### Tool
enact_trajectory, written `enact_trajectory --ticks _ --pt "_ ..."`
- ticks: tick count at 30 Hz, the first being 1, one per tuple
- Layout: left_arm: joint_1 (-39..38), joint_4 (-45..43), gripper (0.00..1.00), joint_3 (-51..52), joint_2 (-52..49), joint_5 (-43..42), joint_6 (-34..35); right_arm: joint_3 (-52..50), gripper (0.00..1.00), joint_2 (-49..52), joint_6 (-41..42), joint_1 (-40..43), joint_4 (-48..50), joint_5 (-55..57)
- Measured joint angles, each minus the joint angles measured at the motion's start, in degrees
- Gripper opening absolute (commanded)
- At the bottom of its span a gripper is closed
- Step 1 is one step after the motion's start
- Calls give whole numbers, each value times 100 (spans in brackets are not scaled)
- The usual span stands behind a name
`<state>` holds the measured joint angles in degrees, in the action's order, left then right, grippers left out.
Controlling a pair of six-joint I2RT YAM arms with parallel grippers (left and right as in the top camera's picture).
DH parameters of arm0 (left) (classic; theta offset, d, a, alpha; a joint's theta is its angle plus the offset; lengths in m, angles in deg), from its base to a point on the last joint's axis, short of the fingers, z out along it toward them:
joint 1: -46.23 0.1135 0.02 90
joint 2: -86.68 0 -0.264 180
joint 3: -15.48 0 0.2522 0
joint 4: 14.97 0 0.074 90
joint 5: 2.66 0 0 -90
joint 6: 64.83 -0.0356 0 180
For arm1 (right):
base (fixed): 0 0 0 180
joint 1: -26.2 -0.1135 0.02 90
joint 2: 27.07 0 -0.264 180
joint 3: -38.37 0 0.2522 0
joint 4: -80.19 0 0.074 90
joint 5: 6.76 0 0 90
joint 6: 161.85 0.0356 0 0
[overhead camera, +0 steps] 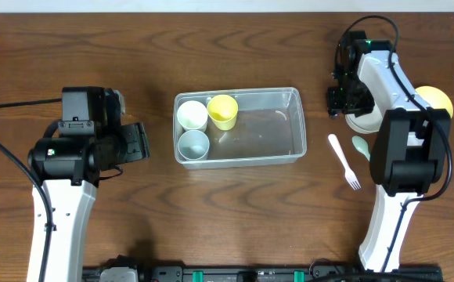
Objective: Pack container
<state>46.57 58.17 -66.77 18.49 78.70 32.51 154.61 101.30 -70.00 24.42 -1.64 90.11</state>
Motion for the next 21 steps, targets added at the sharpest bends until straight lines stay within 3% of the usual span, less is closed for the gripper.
enact_trajectory --ticks 5,13,17,21 --pt "0 0 66 0 0 0 0 0 33 22 -11 0 0 0" --pt "0 0 66 0 0 0 0 0 21 26 4 0 0 0" --pt "0 0 66 0 0 0 0 0 1 26 11 0 -4 4" --pt "-2 13 66 0 0 0 0 0 1 26 4 0 -2 26"
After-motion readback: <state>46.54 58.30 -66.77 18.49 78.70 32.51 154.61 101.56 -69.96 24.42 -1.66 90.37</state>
